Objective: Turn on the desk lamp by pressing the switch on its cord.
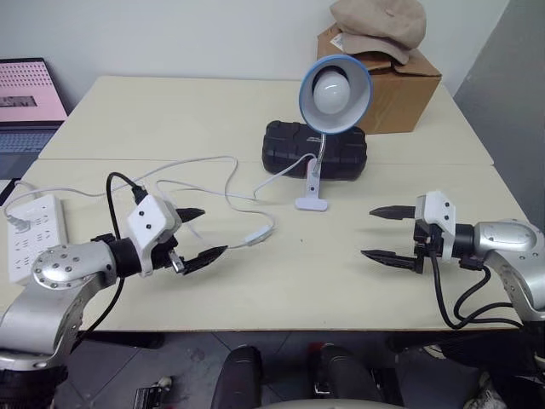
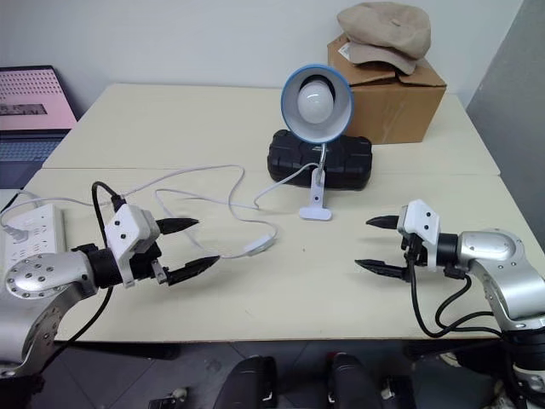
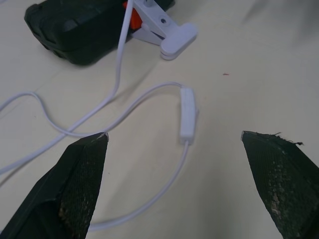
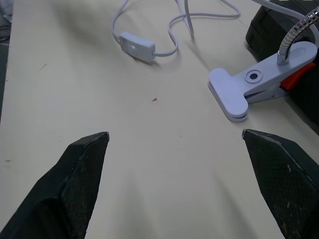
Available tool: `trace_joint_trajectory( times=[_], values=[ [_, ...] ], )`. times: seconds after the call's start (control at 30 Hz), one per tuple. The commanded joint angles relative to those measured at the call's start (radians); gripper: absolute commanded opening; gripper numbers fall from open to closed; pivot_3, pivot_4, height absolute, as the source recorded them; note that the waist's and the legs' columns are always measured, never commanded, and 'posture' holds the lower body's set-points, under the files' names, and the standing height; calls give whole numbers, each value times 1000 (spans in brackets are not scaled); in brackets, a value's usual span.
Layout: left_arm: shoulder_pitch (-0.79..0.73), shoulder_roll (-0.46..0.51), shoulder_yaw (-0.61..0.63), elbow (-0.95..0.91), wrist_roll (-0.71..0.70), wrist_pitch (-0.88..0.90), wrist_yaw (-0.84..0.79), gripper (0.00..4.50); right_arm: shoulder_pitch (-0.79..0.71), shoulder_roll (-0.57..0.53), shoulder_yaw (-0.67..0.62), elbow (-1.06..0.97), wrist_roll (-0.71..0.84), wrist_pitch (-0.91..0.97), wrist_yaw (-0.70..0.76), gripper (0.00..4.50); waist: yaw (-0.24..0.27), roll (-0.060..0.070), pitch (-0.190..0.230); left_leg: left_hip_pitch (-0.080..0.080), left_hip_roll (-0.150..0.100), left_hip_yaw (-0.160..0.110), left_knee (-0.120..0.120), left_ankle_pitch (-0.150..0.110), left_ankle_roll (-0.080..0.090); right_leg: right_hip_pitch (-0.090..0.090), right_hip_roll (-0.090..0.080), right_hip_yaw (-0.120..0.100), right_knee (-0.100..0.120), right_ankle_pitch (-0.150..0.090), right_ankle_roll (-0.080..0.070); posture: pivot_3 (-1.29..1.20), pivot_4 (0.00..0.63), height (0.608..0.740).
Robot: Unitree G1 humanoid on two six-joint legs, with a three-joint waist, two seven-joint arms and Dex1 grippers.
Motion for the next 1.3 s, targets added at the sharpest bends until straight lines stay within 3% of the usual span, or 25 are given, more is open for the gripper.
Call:
trace_joint_trajectory(
  times=[0.03,0.43,0.87,1.3],
  values=[
    [-45,-3,-77,42,44,-55,-44,4442,-4,14,-17,-87,24,54,-52,4500,0,0,0,0,0,0,0,0,0,0,0,0,0,0,0,0,150,740],
    [-233,-132,-284,388,241,-292,-74,4442,40,35,-3,-255,23,200,-183,4500,2,0,0,-1,0,0,1,0,0,0,0,0,0,0,1,0,150,740],
    [-312,-206,-319,584,292,-398,-109,4442,64,33,-7,-298,30,219,-200,4500,-1,0,0,-1,0,0,1,0,0,0,0,0,1,0,1,0,150,740],
    [-325,-243,-325,627,316,-434,-127,1551,66,29,5,-292,22,204,-197,4500,-1,-1,0,-1,0,-1,2,0,0,0,0,0,1,1,2,0,150,740]
  ],
)
